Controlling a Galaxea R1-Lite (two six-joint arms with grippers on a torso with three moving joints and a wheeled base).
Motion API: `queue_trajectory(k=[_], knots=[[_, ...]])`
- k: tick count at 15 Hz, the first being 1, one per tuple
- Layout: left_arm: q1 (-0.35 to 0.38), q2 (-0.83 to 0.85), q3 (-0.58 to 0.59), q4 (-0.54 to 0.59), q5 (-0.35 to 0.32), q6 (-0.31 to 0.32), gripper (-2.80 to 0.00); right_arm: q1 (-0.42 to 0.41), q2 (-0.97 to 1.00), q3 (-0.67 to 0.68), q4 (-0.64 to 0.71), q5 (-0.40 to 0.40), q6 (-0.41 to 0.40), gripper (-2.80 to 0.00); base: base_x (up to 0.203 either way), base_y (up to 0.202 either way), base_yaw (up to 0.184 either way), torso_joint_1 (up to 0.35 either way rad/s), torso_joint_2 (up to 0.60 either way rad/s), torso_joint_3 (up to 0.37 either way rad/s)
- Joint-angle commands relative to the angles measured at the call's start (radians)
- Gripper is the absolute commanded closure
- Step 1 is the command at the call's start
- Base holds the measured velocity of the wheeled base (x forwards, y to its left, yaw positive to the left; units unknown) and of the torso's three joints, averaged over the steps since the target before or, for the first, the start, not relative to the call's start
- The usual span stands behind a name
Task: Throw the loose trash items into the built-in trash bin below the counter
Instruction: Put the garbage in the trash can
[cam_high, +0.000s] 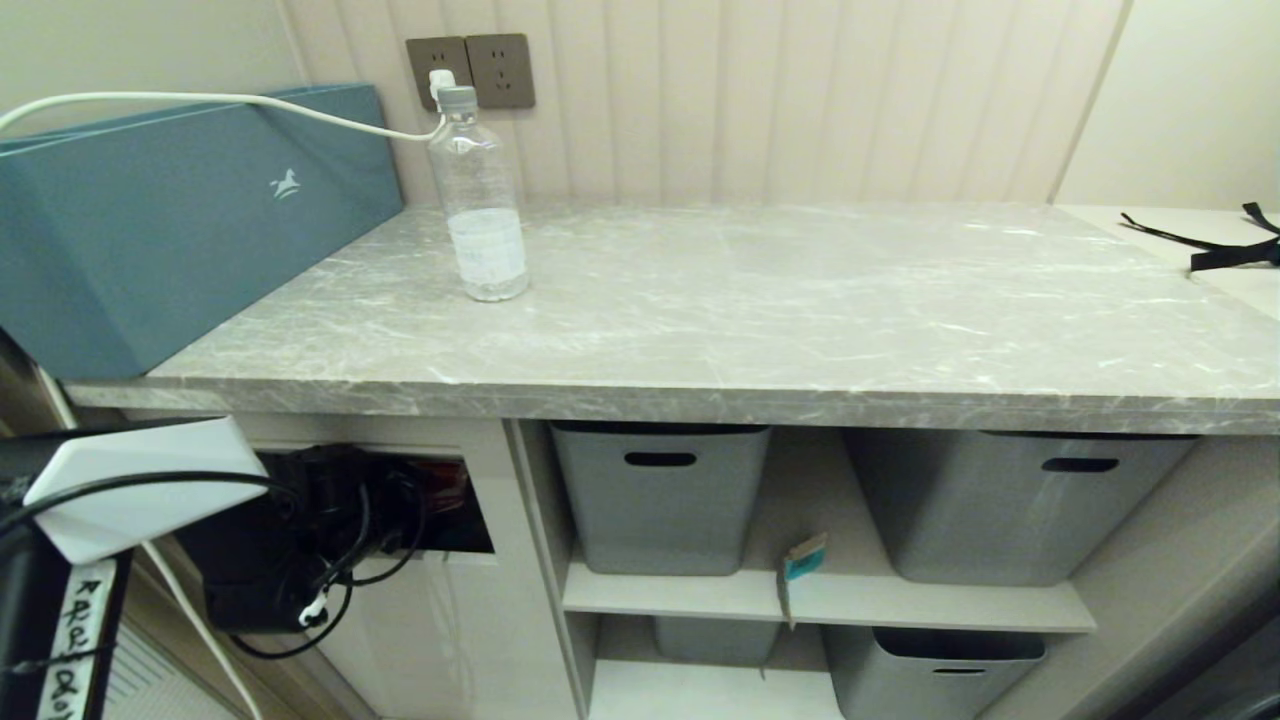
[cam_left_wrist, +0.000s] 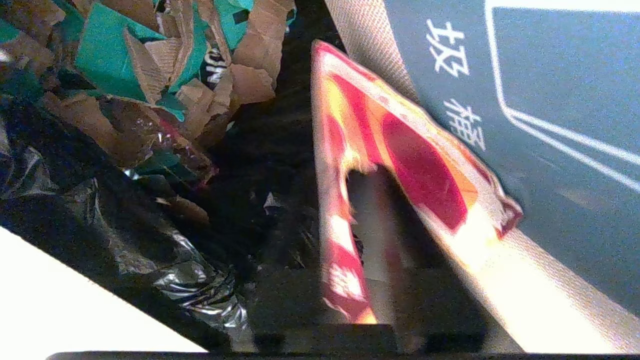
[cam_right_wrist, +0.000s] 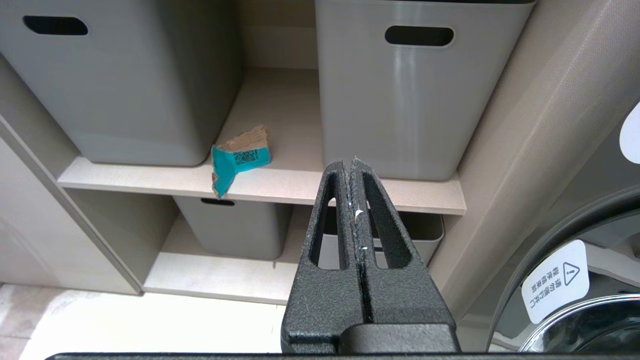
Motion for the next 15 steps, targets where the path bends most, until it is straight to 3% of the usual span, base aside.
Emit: queue_trajectory(k=[1,11,15], knots=[[0.000,-0.016,0.003,-0.008,-0.001,-0.006,-2.80,0.001,-0.001,0.000,0.000,0.000,0.000,0.00,0.000,0.000,0.000,0.000,0.00,0.000],[0.007,-0.051,0.101,-0.009,0.003,0.041,-2.80,0.002,-0.002,0.000,0.000,0.000,0.000,0.00,0.000,0.000,0.000,0.000,0.00,0.000],[0.070,-0.041,0.127,-0.005,0.037,0.205,-2.80,0.000,-0.002,0.000,0.000,0.000,0.000,0.00,0.000,0.000,0.000,0.000,0.00,0.000]])
